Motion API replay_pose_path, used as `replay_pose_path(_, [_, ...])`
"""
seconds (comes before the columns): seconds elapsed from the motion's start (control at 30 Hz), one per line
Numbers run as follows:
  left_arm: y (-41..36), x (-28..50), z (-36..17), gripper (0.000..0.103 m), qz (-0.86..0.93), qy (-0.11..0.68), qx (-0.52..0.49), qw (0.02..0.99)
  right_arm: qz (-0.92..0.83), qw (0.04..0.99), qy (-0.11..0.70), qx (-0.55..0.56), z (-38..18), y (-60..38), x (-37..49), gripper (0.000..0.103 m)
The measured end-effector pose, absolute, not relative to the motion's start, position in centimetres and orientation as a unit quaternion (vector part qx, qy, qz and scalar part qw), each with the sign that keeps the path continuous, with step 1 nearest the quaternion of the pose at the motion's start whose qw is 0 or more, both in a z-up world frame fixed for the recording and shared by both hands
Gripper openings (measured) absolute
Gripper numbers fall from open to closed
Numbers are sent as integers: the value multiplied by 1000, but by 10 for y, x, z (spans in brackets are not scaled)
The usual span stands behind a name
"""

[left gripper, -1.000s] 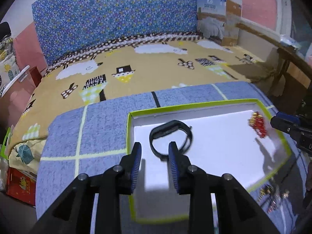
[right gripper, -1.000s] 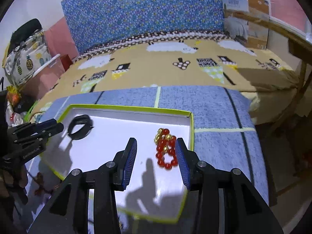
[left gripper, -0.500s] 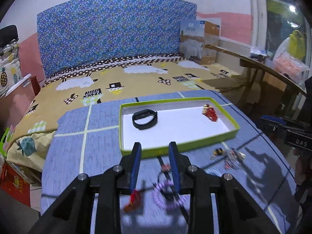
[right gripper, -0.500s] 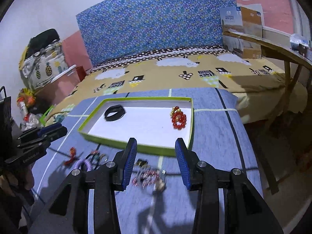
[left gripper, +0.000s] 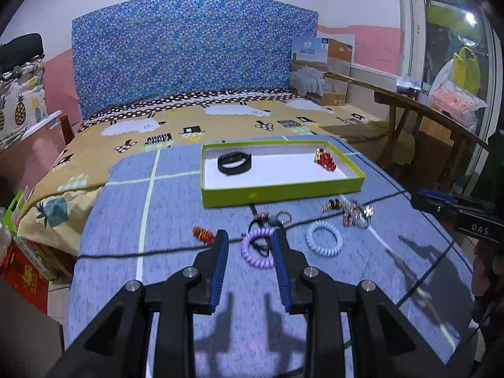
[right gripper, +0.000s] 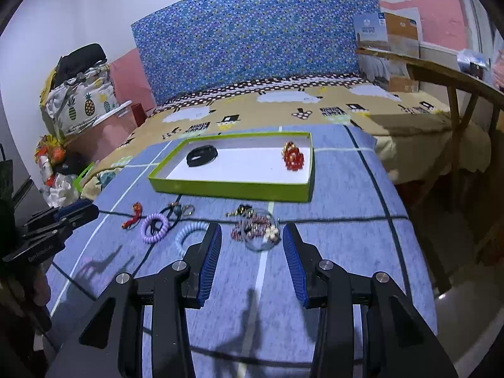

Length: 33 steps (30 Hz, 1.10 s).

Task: Organize jewelry
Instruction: 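Move the left tool to the lavender coil while the right tool reaches the silver hair ties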

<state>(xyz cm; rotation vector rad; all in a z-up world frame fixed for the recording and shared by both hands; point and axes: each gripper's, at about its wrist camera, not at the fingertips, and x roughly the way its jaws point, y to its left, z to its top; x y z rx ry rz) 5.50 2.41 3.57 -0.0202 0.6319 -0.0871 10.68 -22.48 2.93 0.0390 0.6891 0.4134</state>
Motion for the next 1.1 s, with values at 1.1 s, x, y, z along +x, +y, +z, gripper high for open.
replay_pose_path(1.1, [17, 126, -20, 30, -48, 414, 2, 909, 180, 887, 426, -2, -27, -210, 176, 29])
